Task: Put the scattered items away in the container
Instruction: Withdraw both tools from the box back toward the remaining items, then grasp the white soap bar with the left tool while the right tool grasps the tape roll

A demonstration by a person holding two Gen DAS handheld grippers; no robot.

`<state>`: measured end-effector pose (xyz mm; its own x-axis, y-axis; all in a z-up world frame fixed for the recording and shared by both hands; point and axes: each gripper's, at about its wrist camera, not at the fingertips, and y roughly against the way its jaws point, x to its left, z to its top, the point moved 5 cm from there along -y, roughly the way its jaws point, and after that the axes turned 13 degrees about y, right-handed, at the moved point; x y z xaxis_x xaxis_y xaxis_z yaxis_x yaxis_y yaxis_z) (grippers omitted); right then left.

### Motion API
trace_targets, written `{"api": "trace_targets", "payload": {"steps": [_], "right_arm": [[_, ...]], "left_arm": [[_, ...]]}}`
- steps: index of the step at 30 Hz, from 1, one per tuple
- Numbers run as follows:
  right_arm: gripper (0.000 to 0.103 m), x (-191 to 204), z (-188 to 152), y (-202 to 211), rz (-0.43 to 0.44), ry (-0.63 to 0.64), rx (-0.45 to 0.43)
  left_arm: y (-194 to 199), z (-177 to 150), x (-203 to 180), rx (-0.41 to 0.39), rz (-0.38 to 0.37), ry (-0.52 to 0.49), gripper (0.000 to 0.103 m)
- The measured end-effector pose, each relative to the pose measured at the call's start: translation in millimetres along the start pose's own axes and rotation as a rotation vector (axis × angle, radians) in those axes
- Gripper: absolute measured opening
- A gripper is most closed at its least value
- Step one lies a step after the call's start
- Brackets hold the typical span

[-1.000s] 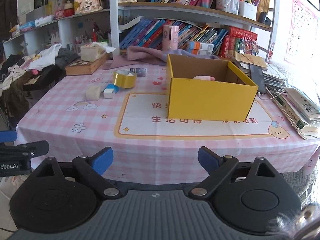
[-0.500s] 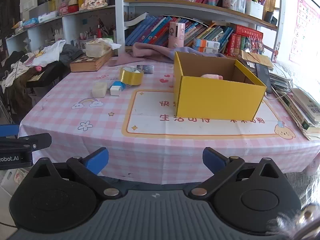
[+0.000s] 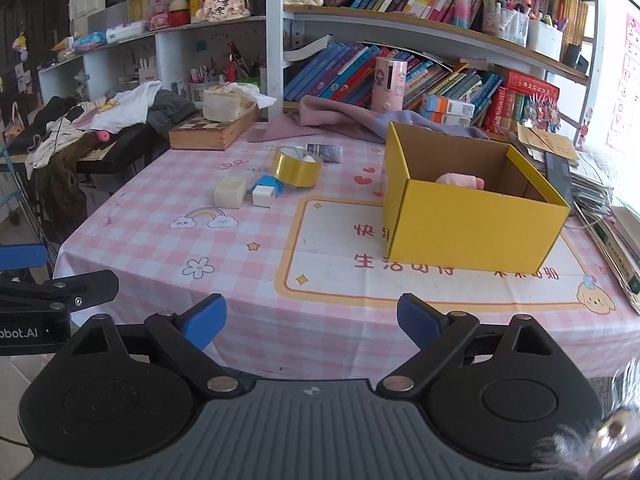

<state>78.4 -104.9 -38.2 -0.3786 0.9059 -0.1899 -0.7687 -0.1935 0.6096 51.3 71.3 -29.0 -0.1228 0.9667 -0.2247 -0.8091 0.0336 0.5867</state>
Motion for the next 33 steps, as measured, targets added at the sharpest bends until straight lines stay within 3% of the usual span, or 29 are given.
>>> {"api": "trace_targets", "payload": {"steps": [15, 20, 24, 33], "right_arm": [[0.094, -5.1, 13.5, -38.5, 0.026, 0.010, 0.005], [0.094, -10.4, 31.1, -70.0, 0.040, 0.013, 0.022], [0.088, -12.5, 48.0, -96.8, 0.063, 0.023, 0.030], [0.087, -18.6, 80.0, -148.3, 0.099, 0.052, 0.062]], "left_arm": [[-35.7, 12.3, -5.6, 0.028, 0.021, -0.050, 0.095], [-60.7, 26.0, 0.0, 0.040, 0.047, -0.047, 0.095], [-82.9, 39.4, 4.0, 0.042, 0.063, -0.049, 0.095], [-124.7, 62.1, 11.9, 0.074, 0.103, -0.019, 0.095]]}}
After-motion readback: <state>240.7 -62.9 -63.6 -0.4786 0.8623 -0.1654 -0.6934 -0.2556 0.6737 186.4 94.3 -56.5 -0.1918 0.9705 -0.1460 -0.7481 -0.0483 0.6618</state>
